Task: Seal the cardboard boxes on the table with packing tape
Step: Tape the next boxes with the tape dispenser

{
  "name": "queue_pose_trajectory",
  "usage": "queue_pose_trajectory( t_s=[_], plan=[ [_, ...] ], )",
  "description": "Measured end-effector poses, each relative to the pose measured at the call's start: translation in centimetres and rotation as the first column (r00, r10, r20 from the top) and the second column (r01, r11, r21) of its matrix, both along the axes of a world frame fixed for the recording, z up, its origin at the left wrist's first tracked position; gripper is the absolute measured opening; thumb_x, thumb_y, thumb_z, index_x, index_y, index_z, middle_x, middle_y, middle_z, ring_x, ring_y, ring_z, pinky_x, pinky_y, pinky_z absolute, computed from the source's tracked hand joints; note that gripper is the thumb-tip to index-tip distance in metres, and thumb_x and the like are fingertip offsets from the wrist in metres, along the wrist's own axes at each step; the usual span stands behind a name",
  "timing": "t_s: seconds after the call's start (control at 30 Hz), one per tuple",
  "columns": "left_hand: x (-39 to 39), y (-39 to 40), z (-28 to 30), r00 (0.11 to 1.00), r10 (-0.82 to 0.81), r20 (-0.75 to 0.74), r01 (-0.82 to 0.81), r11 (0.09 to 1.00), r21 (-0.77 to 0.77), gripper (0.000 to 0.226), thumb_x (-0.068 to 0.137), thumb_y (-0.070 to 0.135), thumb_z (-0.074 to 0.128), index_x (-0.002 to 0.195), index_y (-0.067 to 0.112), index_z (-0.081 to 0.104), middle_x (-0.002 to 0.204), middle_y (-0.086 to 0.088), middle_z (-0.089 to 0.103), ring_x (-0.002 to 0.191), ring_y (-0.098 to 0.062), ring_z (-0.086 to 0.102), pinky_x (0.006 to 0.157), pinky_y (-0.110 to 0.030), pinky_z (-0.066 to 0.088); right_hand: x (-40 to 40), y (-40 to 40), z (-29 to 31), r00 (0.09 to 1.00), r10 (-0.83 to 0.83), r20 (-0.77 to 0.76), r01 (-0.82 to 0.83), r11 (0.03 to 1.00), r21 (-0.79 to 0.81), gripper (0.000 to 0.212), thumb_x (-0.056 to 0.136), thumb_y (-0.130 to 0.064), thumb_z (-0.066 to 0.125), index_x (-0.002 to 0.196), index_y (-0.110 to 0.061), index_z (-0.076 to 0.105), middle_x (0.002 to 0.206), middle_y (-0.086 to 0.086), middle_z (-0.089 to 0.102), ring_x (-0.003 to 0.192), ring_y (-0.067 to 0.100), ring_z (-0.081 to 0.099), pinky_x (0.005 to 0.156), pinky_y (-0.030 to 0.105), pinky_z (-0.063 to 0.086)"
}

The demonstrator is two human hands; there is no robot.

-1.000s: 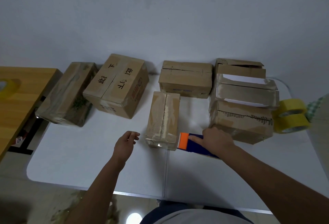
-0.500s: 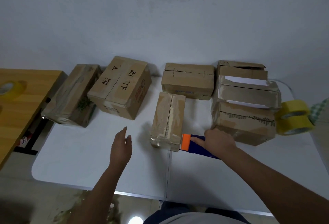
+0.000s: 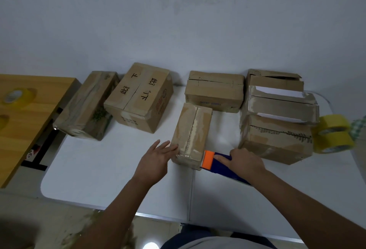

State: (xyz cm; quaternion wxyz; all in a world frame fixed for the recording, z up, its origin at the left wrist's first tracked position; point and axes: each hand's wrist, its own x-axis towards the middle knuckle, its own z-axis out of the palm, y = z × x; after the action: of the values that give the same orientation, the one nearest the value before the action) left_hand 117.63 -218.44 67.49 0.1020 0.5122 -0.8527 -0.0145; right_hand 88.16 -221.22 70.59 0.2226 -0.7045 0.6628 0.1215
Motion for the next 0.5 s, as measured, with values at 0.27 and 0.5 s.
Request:
queue_pose_trajectory(
  t_s=[0.27, 0.5],
  plan=[
    [-8.3, -4.6, 1.5, 0.982, -0.184, -0.032, 0.184, 0.929, 0.321, 0.047, 0.107, 0.029, 0.034, 0.153, 0.020, 0.035, 0.165, 0.001, 0.016, 0.153, -0.015, 0.004, 0.124, -0.035, -0.003, -1.5, 0.4, -0.9, 0.997, -0.058, 0.044, 0.057, 0.998, 0.024, 0.065, 0.086, -0.079, 0.032, 0.071, -0.018, 0.051, 0.074, 0.000, 0.053, 0.065, 0.014, 0.053, 0.059, 0.027, 0.040],
    [-7.2, -5.1, -2.0, 0.981, -0.159, 0.114, 0.125, 0.957, 0.263, 0.052, 0.105, 0.050, 0.010, 0.156, 0.039, 0.014, 0.166, 0.011, -0.002, 0.152, -0.010, -0.015, 0.121, -0.047, -0.006, -3.2, 1.3, 0.0, 0.993, -0.052, 0.102, 0.051, 0.999, 0.013, 0.063, 0.087, -0.076, 0.034, 0.071, -0.017, 0.051, 0.069, 0.000, 0.053, 0.064, 0.014, 0.053, 0.064, 0.030, 0.044]
  ],
)
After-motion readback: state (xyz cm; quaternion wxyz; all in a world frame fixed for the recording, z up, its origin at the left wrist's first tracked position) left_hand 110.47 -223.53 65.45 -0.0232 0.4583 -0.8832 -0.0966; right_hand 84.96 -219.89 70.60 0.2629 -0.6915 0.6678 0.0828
